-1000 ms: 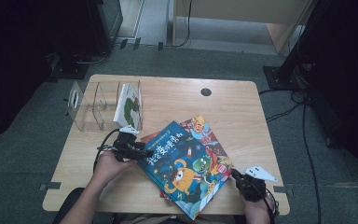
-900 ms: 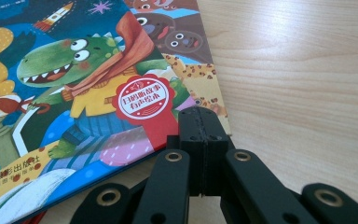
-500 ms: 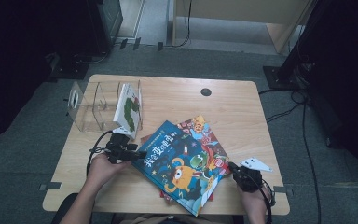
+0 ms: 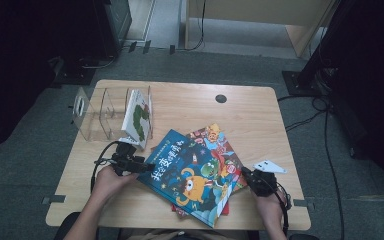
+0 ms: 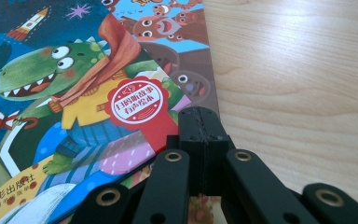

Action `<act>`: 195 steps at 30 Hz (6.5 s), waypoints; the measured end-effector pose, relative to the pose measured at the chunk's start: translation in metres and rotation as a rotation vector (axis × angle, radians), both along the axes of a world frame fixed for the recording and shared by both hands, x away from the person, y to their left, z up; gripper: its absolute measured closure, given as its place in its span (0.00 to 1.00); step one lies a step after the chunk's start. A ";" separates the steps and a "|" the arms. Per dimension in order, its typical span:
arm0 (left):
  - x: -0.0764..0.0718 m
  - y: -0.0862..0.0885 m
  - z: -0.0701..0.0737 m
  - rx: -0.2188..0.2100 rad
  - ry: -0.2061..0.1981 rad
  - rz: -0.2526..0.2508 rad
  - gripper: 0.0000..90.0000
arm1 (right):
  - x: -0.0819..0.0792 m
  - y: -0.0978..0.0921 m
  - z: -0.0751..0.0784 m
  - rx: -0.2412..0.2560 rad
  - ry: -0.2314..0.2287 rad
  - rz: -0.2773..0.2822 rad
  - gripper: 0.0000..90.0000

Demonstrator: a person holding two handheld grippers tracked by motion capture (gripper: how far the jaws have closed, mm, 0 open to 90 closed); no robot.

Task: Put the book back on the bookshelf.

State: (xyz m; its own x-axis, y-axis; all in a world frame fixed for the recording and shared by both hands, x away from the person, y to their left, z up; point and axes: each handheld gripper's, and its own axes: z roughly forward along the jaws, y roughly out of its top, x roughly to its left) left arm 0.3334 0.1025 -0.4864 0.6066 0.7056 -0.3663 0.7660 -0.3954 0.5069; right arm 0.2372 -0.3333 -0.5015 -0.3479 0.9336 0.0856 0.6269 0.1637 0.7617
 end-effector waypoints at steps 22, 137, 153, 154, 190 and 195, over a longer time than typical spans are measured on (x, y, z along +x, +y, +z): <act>0.007 -0.008 -0.006 -0.031 0.086 0.029 0.31 | 0.035 0.007 0.001 -0.003 0.004 0.132 1.00; 0.079 0.162 0.334 -0.105 0.244 0.322 0.92 | 0.061 0.067 0.001 -0.051 -0.033 0.428 0.74; 0.070 0.248 0.337 -0.093 0.244 0.513 0.92 | 0.062 0.066 0.001 -0.050 -0.035 0.431 0.74; 0.070 0.255 0.335 -0.086 0.250 0.532 0.92 | 0.062 0.066 0.001 -0.050 -0.035 0.432 0.74; 0.124 0.242 0.240 -0.003 0.315 0.594 0.91 | 0.062 0.067 0.000 -0.048 -0.040 0.434 0.75; 0.127 0.240 0.231 -0.012 0.322 0.597 0.91 | 0.062 0.067 0.000 -0.047 -0.040 0.435 0.75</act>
State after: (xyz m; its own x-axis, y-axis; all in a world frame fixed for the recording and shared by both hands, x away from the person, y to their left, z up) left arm 0.4603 0.3426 -0.2554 -0.0263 0.8804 -0.4735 0.9646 0.1467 0.2191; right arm 0.2992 -0.2662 -0.5012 -0.7116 0.7021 0.0248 0.4620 0.4411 0.7694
